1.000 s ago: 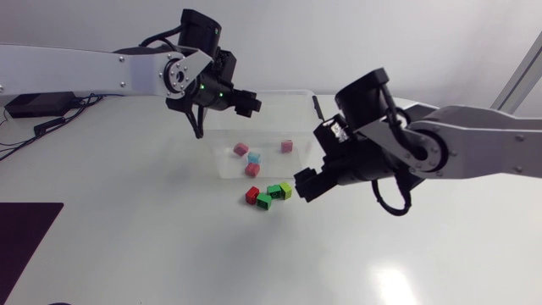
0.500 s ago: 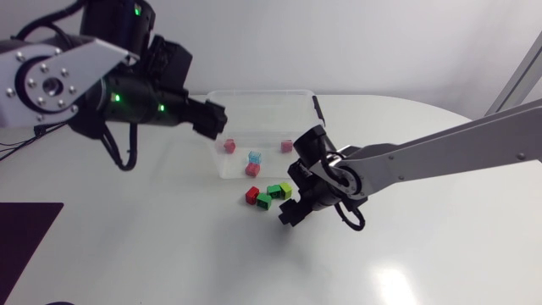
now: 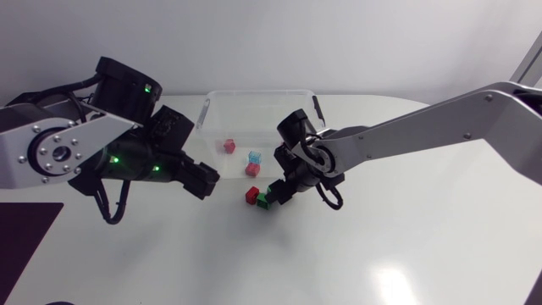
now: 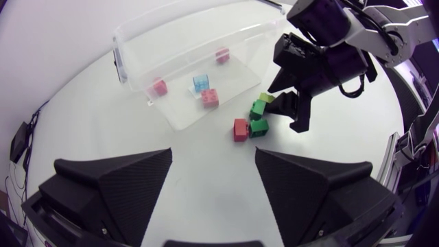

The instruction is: Place the duplo bricks in the container

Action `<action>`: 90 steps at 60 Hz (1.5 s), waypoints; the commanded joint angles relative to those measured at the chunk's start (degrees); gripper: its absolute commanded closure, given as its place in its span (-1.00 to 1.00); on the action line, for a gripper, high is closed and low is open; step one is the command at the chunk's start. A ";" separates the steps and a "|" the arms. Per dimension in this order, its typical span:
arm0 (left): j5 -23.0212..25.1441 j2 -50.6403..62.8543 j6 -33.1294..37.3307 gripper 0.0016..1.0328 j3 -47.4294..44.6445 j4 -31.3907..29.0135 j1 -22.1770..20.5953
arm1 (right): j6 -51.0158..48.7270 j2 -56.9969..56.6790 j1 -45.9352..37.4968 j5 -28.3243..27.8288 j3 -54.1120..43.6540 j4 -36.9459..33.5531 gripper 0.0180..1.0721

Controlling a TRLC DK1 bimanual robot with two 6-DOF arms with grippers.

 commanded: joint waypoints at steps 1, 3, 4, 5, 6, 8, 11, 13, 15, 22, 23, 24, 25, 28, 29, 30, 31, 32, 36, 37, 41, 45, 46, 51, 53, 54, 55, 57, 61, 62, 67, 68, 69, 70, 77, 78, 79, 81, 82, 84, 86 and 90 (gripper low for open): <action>0.63 -1.14 1.00 -0.60 -2.49 -0.06 -0.11 | 0.65 2.73 -0.01 0.51 0.98 -1.57 -0.01; 0.72 -1.40 1.08 -0.60 -2.84 -0.06 -0.11 | 0.65 2.91 -0.01 0.51 1.07 -1.49 -0.01; 0.72 -1.49 1.17 -0.60 -3.02 -0.06 -0.11 | 0.65 3.00 -0.01 0.51 1.07 -1.49 -0.01; 0.81 -1.58 1.17 -0.60 -3.11 -0.06 -0.11 | 0.65 3.09 -0.01 0.51 1.15 -1.49 0.03; 1.07 -1.66 1.17 -0.60 -3.46 -0.06 -0.11 | 0.65 3.17 -0.01 0.51 1.24 -1.49 0.10; 1.16 -1.75 1.26 -0.60 -3.81 -0.06 -0.20 | 0.65 3.35 -0.01 0.51 1.42 -1.57 0.19; 1.25 -1.75 1.26 -0.60 -4.25 0.02 -0.20 | 0.65 3.61 -0.09 0.51 1.86 -1.57 0.31; 1.25 -1.75 1.17 -0.60 -4.42 -0.06 -0.37 | 0.65 3.70 -0.09 0.51 2.03 -1.57 0.41; 1.25 -1.75 1.17 -0.60 -4.60 0.02 -0.46 | 0.65 3.70 -0.09 0.51 2.03 -1.57 0.43; 1.25 -1.40 1.08 -0.60 -5.13 0.02 -1.60 | 0.74 3.70 -0.01 0.95 1.59 -1.57 0.45; 1.25 -1.14 1.00 -0.60 -5.21 0.11 -1.69 | 0.83 3.61 -0.01 1.04 1.51 -1.57 0.46; 1.25 -1.05 1.00 -0.60 -5.21 0.11 -1.69 | 1.01 3.53 -0.01 1.13 1.33 -1.57 0.46; 1.25 -0.96 1.00 -0.60 -5.21 0.20 -1.78 | 1.01 3.26 -0.01 1.13 1.15 -1.49 0.47; 1.25 -0.26 0.91 -0.60 -5.21 0.29 -2.39 | 1.09 2.29 -0.01 1.21 0.36 -1.49 0.47; 1.25 0.09 0.82 -0.60 -5.13 0.29 -2.57 | 1.09 1.86 -0.01 1.30 -0.08 -1.49 0.47; 1.25 0.45 0.82 -0.60 -5.04 0.37 -2.75 | 1.09 1.42 -0.01 1.39 -0.43 -1.40 0.47; 1.25 0.80 0.82 -0.60 -4.95 0.46 -3.01 | 1.09 0.98 0.08 1.39 -0.78 -1.40 0.48; 1.25 1.15 0.73 -0.60 -4.86 0.55 -3.18 | 1.09 0.27 0.08 1.48 -1.31 -1.49 0.48; 1.25 3.43 0.82 -0.60 -4.07 0.73 -4.33 | 1.18 -3.33 0.17 1.65 -3.94 -0.96 0.54; 1.25 4.05 0.82 -0.60 -3.81 0.73 -4.50 | 1.18 -4.38 0.17 1.74 -4.56 -1.13 0.54; 1.25 6.95 1.00 -0.60 -2.84 0.90 -5.73 | 1.18 -9.04 0.34 1.92 -7.28 -1.57 0.54; 1.34 9.67 1.00 -0.60 -1.61 1.17 -6.26 | 1.18 -13.79 0.26 1.92 -9.48 -2.72 0.54; 1.34 10.47 1.08 -0.60 -1.35 1.25 -6.35 | 1.18 -15.11 0.26 1.92 -9.92 -3.24 0.54; 1.43 14.07 0.91 -0.60 0.06 3.63 -6.52 | 0.92 -21.00 -0.01 1.92 -11.59 -5.53 0.54; 1.43 15.48 0.73 -0.60 0.67 4.59 -6.52 | 0.92 -22.93 -0.09 1.92 -11.85 -6.50 0.54; 1.43 16.53 0.64 -0.60 1.11 5.38 -6.52 | 0.92 -24.60 -0.18 1.83 -12.03 -7.46 0.53; 1.43 17.15 0.64 -0.60 1.55 5.74 -6.52 | 0.92 -25.48 -0.27 1.83 -12.12 -7.99 0.53; 1.43 18.73 0.64 -0.60 2.43 6.18 -6.44 | 0.92 -27.41 -0.27 1.74 -12.12 -9.04 0.53; 1.43 21.72 0.47 -0.60 4.28 7.05 -6.52 | 1.01 -31.28 -0.27 1.48 -12.03 -11.24 0.53; 1.43 22.24 0.38 -0.60 4.72 7.23 -6.52 | 1.01 -31.89 -0.27 1.48 -12.03 -11.68 0.53; 1.43 24.62 0.29 -0.60 6.12 8.55 -6.70 | 1.09 -35.15 -0.27 1.30 -11.68 -13.97 0.53; 1.43 25.06 0.29 -0.60 6.39 8.81 -6.70 | 1.18 -35.67 -0.27 1.21 -11.68 -14.32 0.53; 1.43 25.50 0.29 -0.60 6.74 8.99 -6.70 | 1.18 -36.38 -0.27 1.13 -11.68 -14.67 0.53; 1.43 25.76 0.29 -0.60 7.00 9.16 -6.79 | 1.18 -36.82 -0.18 1.13 -11.59 -14.93 0.53; 1.43 27.78 0.29 -0.60 8.58 10.39 -7.05 | 1.18 -39.28 -0.18 0.69 -10.71 -16.95 0.53; 1.43 27.96 0.29 -0.60 8.76 10.57 -7.14 | 1.18 -39.63 -0.18 0.60 -10.36 -17.31 0.53; 1.43 28.31 0.29 -0.60 9.02 10.66 -7.14 | 1.09 -39.89 -0.27 0.42 -10.18 -17.39 0.53; 1.43 28.75 0.29 -0.60 9.29 11.01 -7.14 | 1.09 -40.33 -0.36 0.33 -9.48 -17.75 0.53; 1.43 29.10 0.38 -0.60 9.55 11.10 -7.14 | 1.09 -40.51 -0.45 0.33 -9.04 -17.92 0.53; 1.43 29.71 0.38 -0.60 9.90 11.27 -7.23 | 1.01 -40.68 -0.53 0.25 -8.16 -18.18 0.53; 1.43 30.33 0.47 -0.60 10.25 11.54 -7.23 | 1.01 -40.68 -0.80 -0.19 -6.84 -18.62 0.53; 1.43 31.21 0.47 -0.60 10.69 11.71 -7.14 | 1.01 -40.16 -1.33 -0.54 -4.30 -18.80 0.53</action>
